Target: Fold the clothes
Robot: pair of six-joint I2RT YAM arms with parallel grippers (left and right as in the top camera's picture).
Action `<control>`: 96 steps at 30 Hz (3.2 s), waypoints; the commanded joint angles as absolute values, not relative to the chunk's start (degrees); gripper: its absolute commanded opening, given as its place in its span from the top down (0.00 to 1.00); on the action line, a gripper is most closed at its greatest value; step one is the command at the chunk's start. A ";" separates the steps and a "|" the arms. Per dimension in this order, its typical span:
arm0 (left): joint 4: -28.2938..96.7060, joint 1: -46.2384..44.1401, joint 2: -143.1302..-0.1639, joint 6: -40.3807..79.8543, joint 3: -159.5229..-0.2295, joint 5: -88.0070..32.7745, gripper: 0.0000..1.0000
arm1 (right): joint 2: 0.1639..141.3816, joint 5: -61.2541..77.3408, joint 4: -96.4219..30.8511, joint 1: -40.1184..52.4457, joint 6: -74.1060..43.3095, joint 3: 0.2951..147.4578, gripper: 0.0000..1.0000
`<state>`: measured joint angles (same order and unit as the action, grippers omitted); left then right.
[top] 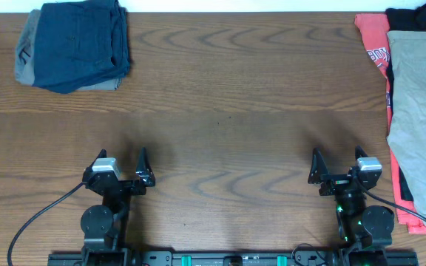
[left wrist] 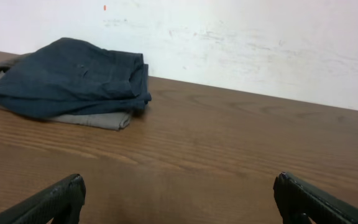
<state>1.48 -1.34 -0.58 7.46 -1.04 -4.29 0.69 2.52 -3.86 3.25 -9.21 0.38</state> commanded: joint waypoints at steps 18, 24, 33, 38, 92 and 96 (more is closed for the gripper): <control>3.60 -1.32 -0.23 7.11 -0.23 -4.86 0.02 | 0.38 1.69 -4.14 3.40 -10.04 0.32 0.01; 3.60 -1.32 -0.23 7.11 -0.23 -4.86 0.02 | 0.38 1.67 -4.14 3.40 -10.04 0.32 0.01; 3.60 -1.32 -0.23 7.11 -0.23 -4.86 0.02 | 0.38 1.69 -4.14 3.40 -10.04 0.32 0.01; 3.60 -1.32 -0.23 7.11 -0.23 -4.86 0.02 | 0.38 1.67 -4.14 3.40 -10.04 0.32 0.01; 3.60 -1.32 -0.23 7.11 -0.23 -4.86 0.02 | 7.70 12.82 19.70 3.40 -32.77 9.98 0.01; 3.60 -1.32 -0.23 7.11 -0.23 -4.89 0.02 | 18.59 12.88 18.92 3.40 -25.45 18.87 0.01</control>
<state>1.50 -1.34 -0.58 7.46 -1.04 -4.29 13.74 14.50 19.07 3.25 -33.39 13.91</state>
